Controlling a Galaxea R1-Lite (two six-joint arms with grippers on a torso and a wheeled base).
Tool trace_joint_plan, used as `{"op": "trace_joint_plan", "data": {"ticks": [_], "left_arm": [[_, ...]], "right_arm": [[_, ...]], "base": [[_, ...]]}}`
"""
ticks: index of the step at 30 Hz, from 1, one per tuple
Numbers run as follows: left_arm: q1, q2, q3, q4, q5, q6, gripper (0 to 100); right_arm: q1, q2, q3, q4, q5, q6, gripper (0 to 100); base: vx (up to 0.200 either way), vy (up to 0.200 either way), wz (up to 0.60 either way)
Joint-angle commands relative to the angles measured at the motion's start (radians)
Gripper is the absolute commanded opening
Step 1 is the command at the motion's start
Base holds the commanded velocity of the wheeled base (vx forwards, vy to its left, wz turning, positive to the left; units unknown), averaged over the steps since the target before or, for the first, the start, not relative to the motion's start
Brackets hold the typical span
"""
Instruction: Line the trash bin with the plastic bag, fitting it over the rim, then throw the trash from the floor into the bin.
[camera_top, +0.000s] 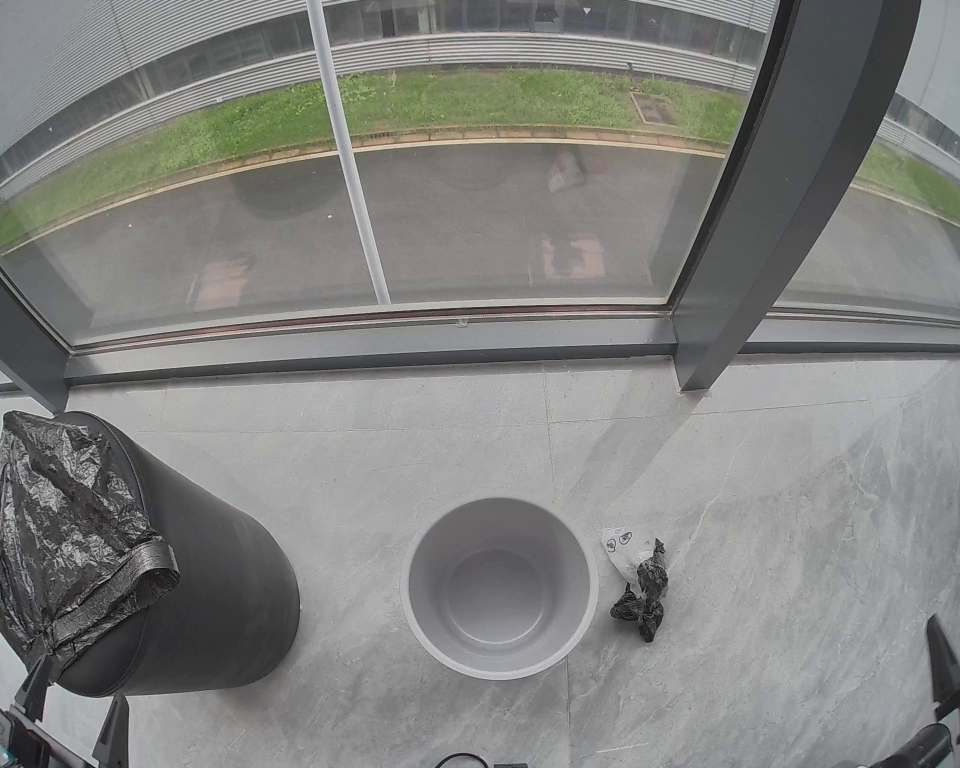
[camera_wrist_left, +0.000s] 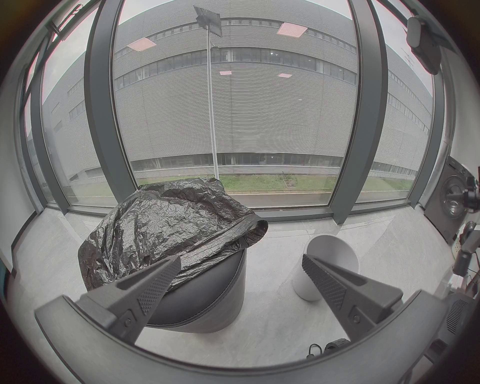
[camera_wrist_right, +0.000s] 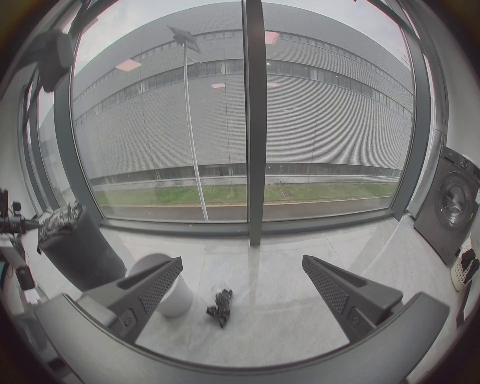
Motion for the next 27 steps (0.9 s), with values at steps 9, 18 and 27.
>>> {"op": "trace_joint_plan", "data": {"ticks": [9, 18, 27], "left_arm": [[-0.046, 0.339, -0.412, 0.047, -0.045, -0.100, 100], [-0.048, 0.577, -0.389, 0.041, -0.056, 0.191, 100], [-0.032, 0.758, -0.403, 0.034, 0.002, 0.504, 100]], "right_arm": [[0.218, 0.645, -0.341, -0.306, 0.032, 0.048, 100], [0.288, 0.892, -0.290, -0.579, 0.029, 0.059, 100], [0.324, 1.016, -0.267, -0.721, 0.031, 0.126, 100]], "base": [[0.000, 0.000, 0.00], [0.000, 0.000, 0.00], [0.000, 0.000, 0.00]]}}
